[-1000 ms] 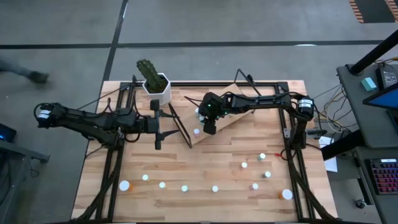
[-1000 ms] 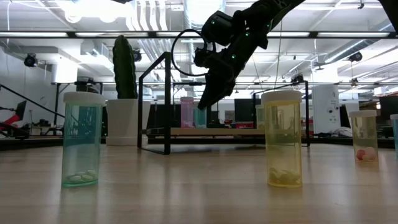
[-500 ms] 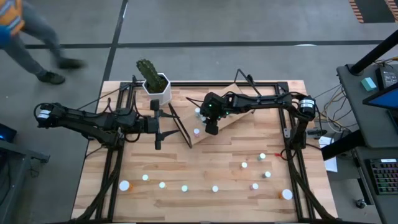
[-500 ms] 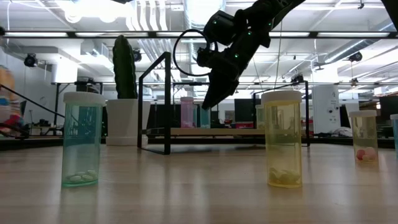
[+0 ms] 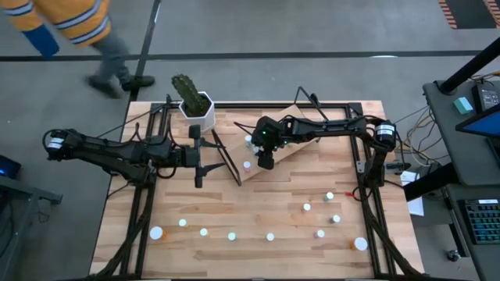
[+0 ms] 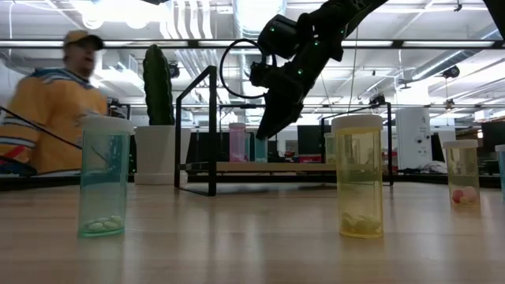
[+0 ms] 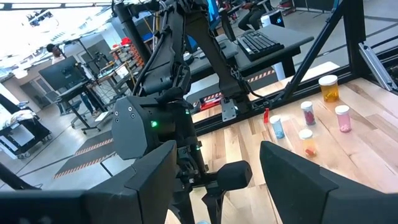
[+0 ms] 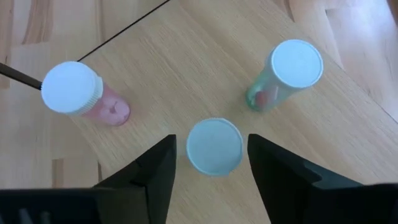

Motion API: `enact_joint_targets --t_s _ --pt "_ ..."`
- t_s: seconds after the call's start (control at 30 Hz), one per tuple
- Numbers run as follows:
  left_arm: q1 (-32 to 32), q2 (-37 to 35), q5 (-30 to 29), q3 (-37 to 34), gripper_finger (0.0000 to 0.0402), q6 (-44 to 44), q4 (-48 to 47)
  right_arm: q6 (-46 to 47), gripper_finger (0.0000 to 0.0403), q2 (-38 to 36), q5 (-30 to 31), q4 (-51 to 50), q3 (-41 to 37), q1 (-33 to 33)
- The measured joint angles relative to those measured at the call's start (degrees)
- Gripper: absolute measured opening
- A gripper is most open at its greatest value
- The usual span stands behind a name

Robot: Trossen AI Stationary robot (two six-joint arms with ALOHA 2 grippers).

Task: Pick and place medicine bottles onto shelf by color
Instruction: Adjust the green pill bottle on the shelf, then put the yellow pill bottle on the shelf

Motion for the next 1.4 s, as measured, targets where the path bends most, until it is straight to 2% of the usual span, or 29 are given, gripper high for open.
enact_joint_targets --t_s 0.23,0.37,0.5,0.63,0.83,0.93,1.0,1.17,1.3,1.4 --pt "0.0 0.0 0.0 0.0 0.0215 -0.4 0.4 1.1 0.0205 -3.5 0.0 -0.7 0.0 0.0" --pt "0.0 0.0 0.0 0.0 0.0215 -1.1 3.1 2.3 0.0203 -8.3 0.2 -3.3 0.0 1.2" --pt "0.0 0.9 0.0 -0.1 0.0215 -3.5 5.7 7.2 0.0203 -13.3 -0.5 -8.9 0.0 4.1" --pt "-0.1 1.6 0.3 0.0 0.0215 -5.1 8.1 18.4 0.0203 -17.9 -0.6 -17.7 0.0 8.8" --pt "-0.1 2.2 0.4 0.0 0.0215 -5.3 8.8 41.6 0.0203 -22.4 -0.7 -31.9 0.0 15.4" --pt "-0.1 2.6 0.4 0.0 0.0215 -5.2 9.1 48.4 0.0203 -23.7 -0.5 -37.8 -0.7 18.4" --pt "-0.1 2.6 0.4 0.0 0.0215 -5.2 8.8 48.9 0.0203 -24.1 -0.5 -38.4 -1.9 20.8" --pt "-0.1 2.6 0.5 0.0 0.0215 -5.0 8.8 38.0 0.0203 -24.7 0.9 -38.1 -6.6 30.6" --pt "-0.1 2.5 0.5 0.0 0.0215 -5.0 8.8 38.6 0.0203 -26.7 7.4 -34.0 -12.8 35.7" --pt "-0.1 2.5 0.5 0.0 0.0215 -5.0 8.8 40.7 0.0203 -28.5 7.8 -27.3 -18.8 37.9"
